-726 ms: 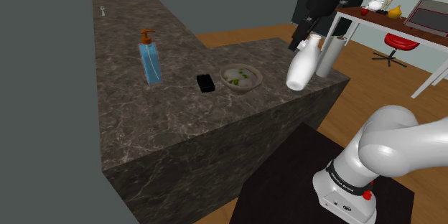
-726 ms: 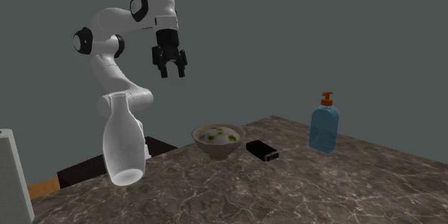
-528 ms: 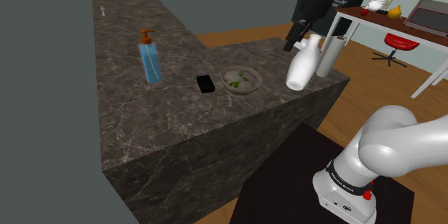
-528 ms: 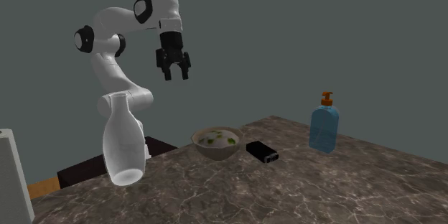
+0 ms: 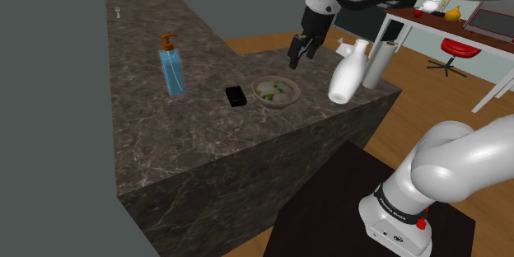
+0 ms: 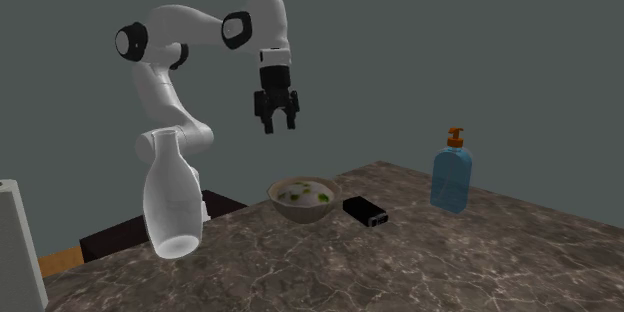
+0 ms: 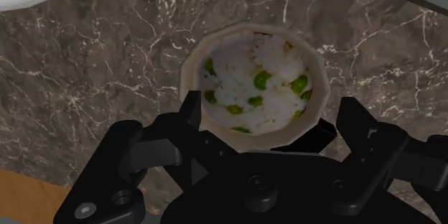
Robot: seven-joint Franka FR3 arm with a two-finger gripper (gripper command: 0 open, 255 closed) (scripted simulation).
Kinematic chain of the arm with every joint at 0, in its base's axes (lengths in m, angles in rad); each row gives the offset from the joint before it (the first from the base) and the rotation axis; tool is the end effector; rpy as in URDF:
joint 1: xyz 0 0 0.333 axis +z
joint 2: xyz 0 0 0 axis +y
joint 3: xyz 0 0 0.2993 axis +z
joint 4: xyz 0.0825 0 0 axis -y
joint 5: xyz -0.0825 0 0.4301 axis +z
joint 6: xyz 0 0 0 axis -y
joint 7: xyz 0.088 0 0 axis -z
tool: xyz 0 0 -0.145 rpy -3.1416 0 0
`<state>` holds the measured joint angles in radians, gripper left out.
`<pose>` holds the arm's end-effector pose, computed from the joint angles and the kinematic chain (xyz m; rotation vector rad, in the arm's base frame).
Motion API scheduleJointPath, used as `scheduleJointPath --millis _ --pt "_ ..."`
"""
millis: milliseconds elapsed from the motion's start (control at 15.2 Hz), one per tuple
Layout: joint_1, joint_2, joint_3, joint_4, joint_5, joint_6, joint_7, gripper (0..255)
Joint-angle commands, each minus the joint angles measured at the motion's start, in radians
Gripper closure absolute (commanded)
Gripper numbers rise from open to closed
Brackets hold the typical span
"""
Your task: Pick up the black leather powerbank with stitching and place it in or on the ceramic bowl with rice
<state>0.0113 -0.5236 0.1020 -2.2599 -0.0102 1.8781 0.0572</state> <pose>0.4645 0.0545 0.5116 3.0831 0.0747 0.2222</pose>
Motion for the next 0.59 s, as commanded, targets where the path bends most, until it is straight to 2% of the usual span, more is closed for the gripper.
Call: scheduleJointPath --millis 0,528 --pt "-0.003 0.078 0.019 0.027 0.004 0.035 0.041 0" --pt "-0.010 0.397 0.075 0.202 -0.008 0.118 0.200 0"
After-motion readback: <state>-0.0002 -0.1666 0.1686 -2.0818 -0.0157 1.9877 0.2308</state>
